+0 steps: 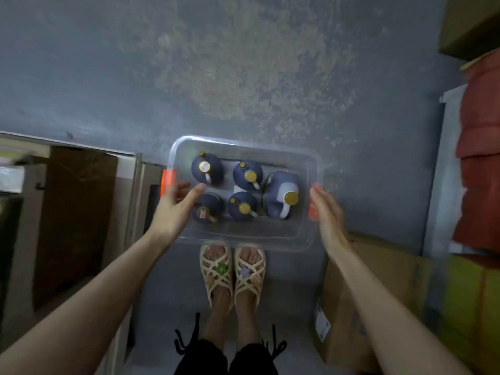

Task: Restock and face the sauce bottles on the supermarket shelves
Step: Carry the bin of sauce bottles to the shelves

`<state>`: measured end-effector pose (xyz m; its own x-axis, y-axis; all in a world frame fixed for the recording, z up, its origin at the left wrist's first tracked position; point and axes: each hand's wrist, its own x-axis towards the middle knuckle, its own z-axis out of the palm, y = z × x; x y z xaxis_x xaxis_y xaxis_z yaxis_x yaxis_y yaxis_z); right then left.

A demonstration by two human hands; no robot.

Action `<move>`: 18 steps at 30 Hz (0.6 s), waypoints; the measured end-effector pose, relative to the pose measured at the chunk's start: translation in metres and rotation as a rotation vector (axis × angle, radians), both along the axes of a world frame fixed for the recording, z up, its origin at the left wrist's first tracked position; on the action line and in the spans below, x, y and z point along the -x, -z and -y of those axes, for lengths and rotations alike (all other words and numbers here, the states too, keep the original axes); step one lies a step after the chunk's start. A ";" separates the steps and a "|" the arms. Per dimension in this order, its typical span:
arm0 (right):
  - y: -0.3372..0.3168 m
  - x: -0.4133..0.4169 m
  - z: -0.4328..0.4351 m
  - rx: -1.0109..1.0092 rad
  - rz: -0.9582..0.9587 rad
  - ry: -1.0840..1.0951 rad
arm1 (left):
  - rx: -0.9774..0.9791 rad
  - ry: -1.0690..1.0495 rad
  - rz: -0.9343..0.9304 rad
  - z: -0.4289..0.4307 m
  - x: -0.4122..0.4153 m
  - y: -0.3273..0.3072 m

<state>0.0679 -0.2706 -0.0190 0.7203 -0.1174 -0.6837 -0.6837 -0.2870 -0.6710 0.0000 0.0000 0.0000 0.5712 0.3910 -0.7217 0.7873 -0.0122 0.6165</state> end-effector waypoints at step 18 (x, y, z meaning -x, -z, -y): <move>0.135 -0.006 0.032 0.177 -0.205 0.116 | -0.157 -0.140 -0.129 -0.052 0.002 0.142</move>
<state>0.0737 -0.3024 -0.1539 0.5440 -0.3217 -0.7749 -0.8349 -0.2990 -0.4620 -0.0017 0.0524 -0.1424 0.4103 0.5732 -0.7094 0.8602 0.0152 0.5098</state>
